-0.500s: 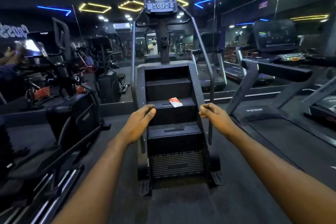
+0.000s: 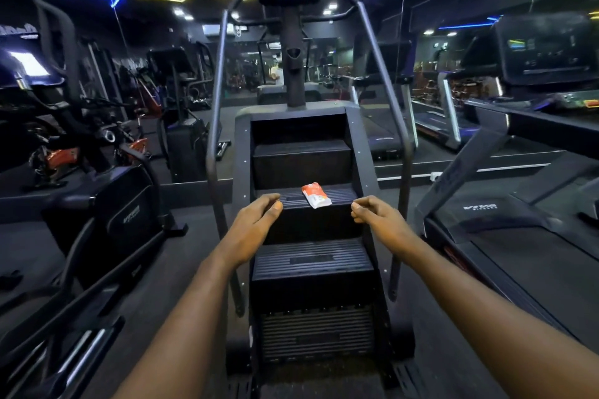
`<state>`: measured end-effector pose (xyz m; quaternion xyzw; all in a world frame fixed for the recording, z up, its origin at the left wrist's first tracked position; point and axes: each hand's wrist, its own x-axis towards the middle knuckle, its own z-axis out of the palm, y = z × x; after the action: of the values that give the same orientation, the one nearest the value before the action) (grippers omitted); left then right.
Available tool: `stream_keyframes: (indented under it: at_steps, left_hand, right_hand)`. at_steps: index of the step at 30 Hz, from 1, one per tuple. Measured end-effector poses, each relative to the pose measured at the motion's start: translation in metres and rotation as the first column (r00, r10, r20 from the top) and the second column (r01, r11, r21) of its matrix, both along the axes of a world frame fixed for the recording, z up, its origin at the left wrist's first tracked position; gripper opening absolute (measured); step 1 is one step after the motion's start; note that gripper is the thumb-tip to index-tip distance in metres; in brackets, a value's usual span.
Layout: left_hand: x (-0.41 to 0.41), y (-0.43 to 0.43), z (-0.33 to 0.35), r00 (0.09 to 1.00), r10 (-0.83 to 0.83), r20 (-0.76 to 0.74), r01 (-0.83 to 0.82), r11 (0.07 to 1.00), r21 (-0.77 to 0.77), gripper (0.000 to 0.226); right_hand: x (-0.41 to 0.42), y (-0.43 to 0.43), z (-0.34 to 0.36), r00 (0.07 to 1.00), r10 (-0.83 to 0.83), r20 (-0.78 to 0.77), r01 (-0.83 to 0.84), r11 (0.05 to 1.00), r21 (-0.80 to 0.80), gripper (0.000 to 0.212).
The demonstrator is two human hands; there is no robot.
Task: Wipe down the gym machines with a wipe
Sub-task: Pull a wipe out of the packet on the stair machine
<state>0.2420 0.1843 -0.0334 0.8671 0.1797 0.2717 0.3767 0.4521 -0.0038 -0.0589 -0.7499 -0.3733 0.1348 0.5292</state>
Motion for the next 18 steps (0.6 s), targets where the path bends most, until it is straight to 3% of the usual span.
stream_keyframes:
  at_steps: [8,18]
  left_hand:
    - [0.14,0.158,-0.024,0.999,-0.039,-0.03,0.038,0.999,-0.036,0.044]
    - [0.285,0.284,-0.064,0.997,-0.029,-0.075,0.028,0.999,-0.019,0.043]
  right_hand:
    - [0.124,0.152,-0.015,0.999,-0.052,-0.007,0.052,0.997,-0.064,0.028]
    - [0.253,0.278,-0.068,0.996,-0.058,-0.073,0.05,0.993,-0.11,0.031]
